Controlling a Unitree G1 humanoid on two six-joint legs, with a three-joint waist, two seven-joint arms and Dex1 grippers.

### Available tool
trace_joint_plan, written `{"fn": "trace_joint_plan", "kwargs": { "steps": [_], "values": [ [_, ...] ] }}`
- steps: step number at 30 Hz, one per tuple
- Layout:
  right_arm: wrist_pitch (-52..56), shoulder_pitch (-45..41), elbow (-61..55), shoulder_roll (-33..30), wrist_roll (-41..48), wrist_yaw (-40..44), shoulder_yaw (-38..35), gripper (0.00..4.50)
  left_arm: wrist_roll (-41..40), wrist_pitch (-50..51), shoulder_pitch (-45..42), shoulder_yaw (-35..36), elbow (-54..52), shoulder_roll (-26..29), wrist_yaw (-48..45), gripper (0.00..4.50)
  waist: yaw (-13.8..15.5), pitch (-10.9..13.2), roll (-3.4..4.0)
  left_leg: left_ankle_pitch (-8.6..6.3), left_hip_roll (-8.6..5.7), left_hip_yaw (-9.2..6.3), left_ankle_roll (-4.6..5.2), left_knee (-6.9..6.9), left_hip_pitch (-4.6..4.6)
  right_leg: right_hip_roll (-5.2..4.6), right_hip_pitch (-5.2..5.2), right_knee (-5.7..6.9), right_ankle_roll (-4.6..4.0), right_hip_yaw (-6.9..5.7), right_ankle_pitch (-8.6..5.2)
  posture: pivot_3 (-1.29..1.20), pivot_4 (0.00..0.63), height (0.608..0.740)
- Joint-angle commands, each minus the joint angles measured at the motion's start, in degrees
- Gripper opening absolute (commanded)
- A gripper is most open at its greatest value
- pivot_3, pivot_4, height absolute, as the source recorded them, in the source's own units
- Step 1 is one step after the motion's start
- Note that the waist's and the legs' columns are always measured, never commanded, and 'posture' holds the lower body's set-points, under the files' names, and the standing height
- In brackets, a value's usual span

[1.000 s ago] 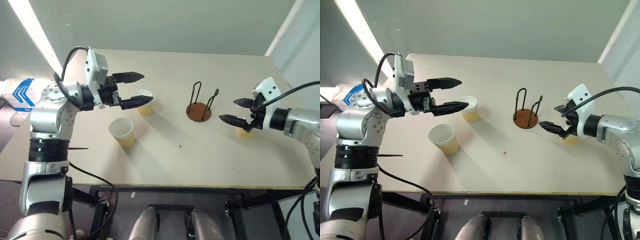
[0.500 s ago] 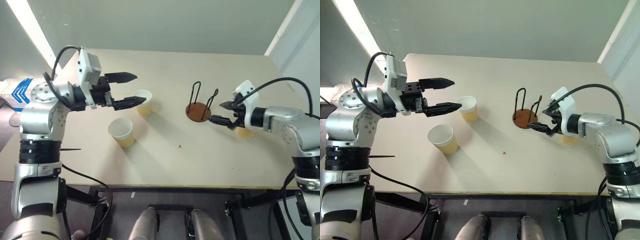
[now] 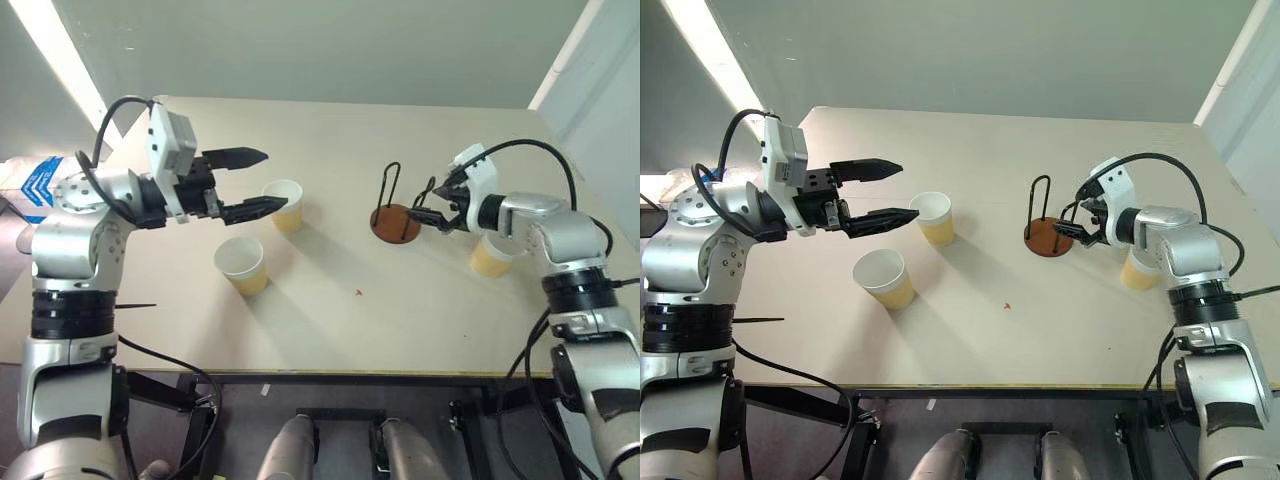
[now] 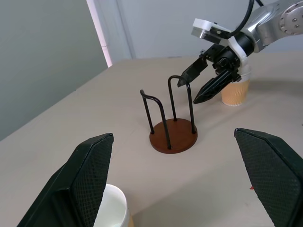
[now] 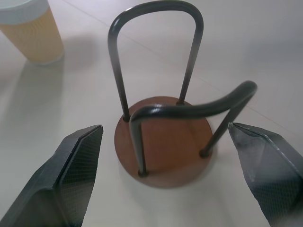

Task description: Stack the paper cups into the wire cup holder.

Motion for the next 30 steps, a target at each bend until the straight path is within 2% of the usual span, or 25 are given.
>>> {"fn": "trace_joint_plan", "kwargs": {
  "steps": [1, 2, 5, 11, 16, 24, 30],
  "values": [
    [-2.4, -3.2, 2.9, 2.3, -1.2, -1.6, -1.9, 4.48, -0.9, 0.2, -0.2, 1.8, -2.5, 1.1, 0.5, 4.5, 0.0, 0.0, 0.01, 0.0, 0.01, 0.0, -0.01, -0.01, 0.0, 0.0, -0.02, 0.01, -0.01, -0.01, 0.0, 0.0, 0.15, 0.74],
    [-2.6, -3.4, 3.6, 3.1, -1.4, -2.0, -2.0, 4.48, -0.9, 0.3, -0.2, 1.8, -2.7, 1.2, 0.6, 4.5, 0.0, 0.0, 0.01, -0.01, 0.01, 0.0, -0.02, -0.02, -0.01, 0.0, -0.03, 0.01, -0.02, -0.01, 0.01, 0.0, 0.15, 0.74],
    [-2.7, -3.3, 4.0, 4.9, -1.6, -2.6, -2.3, 3.89, -0.9, 0.6, 0.0, 1.9, -3.0, 1.3, 0.8, 4.5, 0.1, 0.0, 0.01, -0.02, 0.01, 0.0, -0.03, -0.02, -0.02, 0.0, -0.03, 0.0, -0.04, -0.02, 0.01, 0.0, 0.15, 0.74],
    [-0.7, -1.8, 1.2, 4.9, -1.2, -1.5, -2.5, 1.84, -1.5, 1.2, 0.7, 2.0, -3.8, 1.5, 1.3, 4.5, 0.1, 0.0, 0.01, -0.07, 0.0, 0.0, -0.1, -0.02, -0.04, 0.0, -0.04, -0.01, -0.06, -0.02, 0.02, 0.0, 0.15, 0.74],
    [5.7, 2.2, -10.2, 0.2, 2.6, 3.0, -4.1, 0.05, -2.4, 2.2, 1.4, 2.0, -4.5, 1.6, 1.4, 4.5, 0.3, 0.0, 0.01, -0.09, 0.01, 0.0, -0.13, -0.02, -0.08, 0.0, -0.04, -0.01, -0.06, -0.07, 0.01, 0.0, 0.15, 0.74],
    [14.0, 6.8, -28.9, -7.8, 9.6, 8.4, -5.9, 0.02, -3.5, 3.5, 1.3, 0.5, -5.0, 1.7, -1.2, 4.5, 0.0, 0.0, 0.01, -0.04, 0.01, 0.0, -0.17, -0.01, -0.08, 0.01, -0.03, 0.0, -0.12, -0.06, -0.03, 0.0, 0.15, 0.74],
    [14.9, 9.4, -41.5, -11.4, 12.9, 13.0, -1.4, 0.02, -5.1, 6.0, 2.9, -3.1, -9.0, 3.3, -7.9, 4.5, -0.2, 0.0, 0.0, 0.01, 0.01, 0.0, -0.14, 0.0, -0.05, 0.03, 0.01, -0.03, -0.22, -0.04, -0.09, 0.0, 0.15, 0.74]
  ]
}}
